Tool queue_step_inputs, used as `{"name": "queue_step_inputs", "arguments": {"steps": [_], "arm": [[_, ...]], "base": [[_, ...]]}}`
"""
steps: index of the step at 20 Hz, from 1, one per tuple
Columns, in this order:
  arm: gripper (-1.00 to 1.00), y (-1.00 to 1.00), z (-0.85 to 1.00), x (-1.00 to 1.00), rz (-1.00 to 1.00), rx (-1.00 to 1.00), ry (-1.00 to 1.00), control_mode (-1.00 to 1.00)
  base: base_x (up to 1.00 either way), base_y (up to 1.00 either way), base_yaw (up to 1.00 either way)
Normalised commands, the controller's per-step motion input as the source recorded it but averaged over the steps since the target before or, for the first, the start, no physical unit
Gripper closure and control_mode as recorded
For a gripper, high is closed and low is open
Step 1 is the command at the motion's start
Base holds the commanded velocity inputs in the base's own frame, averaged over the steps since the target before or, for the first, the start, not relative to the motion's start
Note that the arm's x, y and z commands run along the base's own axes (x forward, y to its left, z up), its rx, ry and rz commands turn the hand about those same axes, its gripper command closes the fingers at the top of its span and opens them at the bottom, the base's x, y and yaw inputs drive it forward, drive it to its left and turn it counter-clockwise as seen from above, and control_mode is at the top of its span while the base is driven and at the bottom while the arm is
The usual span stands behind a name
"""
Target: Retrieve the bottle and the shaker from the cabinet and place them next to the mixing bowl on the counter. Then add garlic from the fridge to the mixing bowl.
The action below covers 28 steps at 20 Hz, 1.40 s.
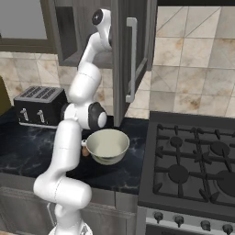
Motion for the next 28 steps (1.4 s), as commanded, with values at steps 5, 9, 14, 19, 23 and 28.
{"name": "queue_step_inputs", "arguments": {"steps": [5, 9, 14, 19, 23, 28], "arm": [[1.00, 0.00, 0.00, 0.00, 0.00, 0.00, -0.02, -1.00], [1.00, 0.00, 0.00, 0.00, 0.00, 0.00, -0.09, -1.00], [1.00, 0.00, 0.00, -0.05, -0.01, 0.00, -0.14, -1.00], [1.00, 0.02, -0.06, -0.32, -0.08, 0.06, -0.12, -1.00], [1.00, 0.02, -0.34, -0.44, -0.17, 0.10, -0.01, -1.00], [1.00, 0.13, -0.50, -0.43, -0.16, 0.10, -0.05, -1.00]], "base": [[0.00, 0.00, 0.00], [0.00, 0.00, 0.00], [0.00, 0.00, 0.00], [0.00, 0.00, 0.00], [0.00, 0.00, 0.00], [0.00, 0.00, 0.00]]}}
